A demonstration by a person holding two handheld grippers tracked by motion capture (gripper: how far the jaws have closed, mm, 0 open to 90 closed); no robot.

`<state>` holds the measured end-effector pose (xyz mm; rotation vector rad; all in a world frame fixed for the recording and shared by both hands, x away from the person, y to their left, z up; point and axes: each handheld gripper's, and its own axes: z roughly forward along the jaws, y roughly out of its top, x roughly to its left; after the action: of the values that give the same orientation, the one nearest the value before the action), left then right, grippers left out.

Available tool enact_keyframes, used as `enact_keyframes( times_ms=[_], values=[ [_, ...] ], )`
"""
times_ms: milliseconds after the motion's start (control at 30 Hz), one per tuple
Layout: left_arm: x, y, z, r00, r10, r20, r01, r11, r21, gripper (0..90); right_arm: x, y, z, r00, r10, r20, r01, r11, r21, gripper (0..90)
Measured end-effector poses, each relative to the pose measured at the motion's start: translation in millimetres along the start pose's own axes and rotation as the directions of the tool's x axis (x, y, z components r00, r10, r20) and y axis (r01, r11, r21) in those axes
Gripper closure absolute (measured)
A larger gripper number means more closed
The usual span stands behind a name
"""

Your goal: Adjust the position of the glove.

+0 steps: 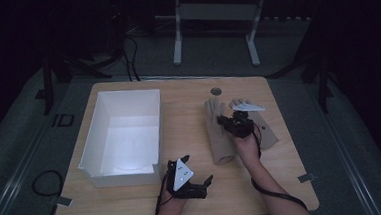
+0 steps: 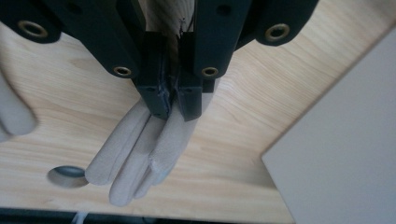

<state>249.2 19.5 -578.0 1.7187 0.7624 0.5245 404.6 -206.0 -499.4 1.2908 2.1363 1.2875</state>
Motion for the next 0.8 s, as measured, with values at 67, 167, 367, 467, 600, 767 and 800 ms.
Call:
enact_keyframes(
  times_ms=[67, 167, 367, 467, 600, 767, 800],
  values=[
    [-0.1, 0.0, 0.0, 1.0, 0.0, -0.001, 0.0, 1.0, 0.0, 0.1, 1.0, -0.7, -4.1, 0.9999, 0.006, -0.01, -0.006, 1.0, -0.003, 84.8],
    [-0.4, 0.0, 0.0, 1.0, 0.0, -0.001, 0.0, 1.0, 0.0, 0.1, 6.4, -6.7, -13.4, 0.9995, 0.013, -0.028, -0.013, 1.0, -0.005, 84.9],
    [-0.2, 0.0, -0.1, 1.0, 0.004, -0.002, -0.004, 1.0, 0.002, 0.1, 5.8, -34.7, -23.6, 0.9977, 0.067, -0.005, -0.067, 0.998, -0.006, 84.8],
    [-0.2, 0.0, -0.1, 1.0, 0.004, -0.002, -0.004, 1.0, 0.002, 0.1, -0.4, -49.9, -20.7, 0.9964, 0.083, 0.017, -0.083, 0.996, 0.027, 84.8],
    [0.0, 0.0, -0.2, 1.0, 0.002, -0.003, -0.002, 1.0, 0.001, 0.1, -8.2, -62.4, -16.2, 0.9959, 0.084, 0.035, -0.086, 0.994, 0.065, 84.7],
    [0.0, 0.0, -0.1, 1.0, 0.001, -0.004, -0.001, 1.0, 0.002, 0.1, -14.3, -71.3, -15.6, 0.9945, 0.073, 0.076, -0.079, 0.993, 0.085, 84.3],
    [0.0, 0.0, -0.1, 1.0, 0.002, -0.004, -0.002, 1.0, 0.002, 0.1, -15.2, -73.1, -15.7, 0.9937, 0.075, 0.084, -0.082, 0.993, 0.086, 84.2]
  ],
)
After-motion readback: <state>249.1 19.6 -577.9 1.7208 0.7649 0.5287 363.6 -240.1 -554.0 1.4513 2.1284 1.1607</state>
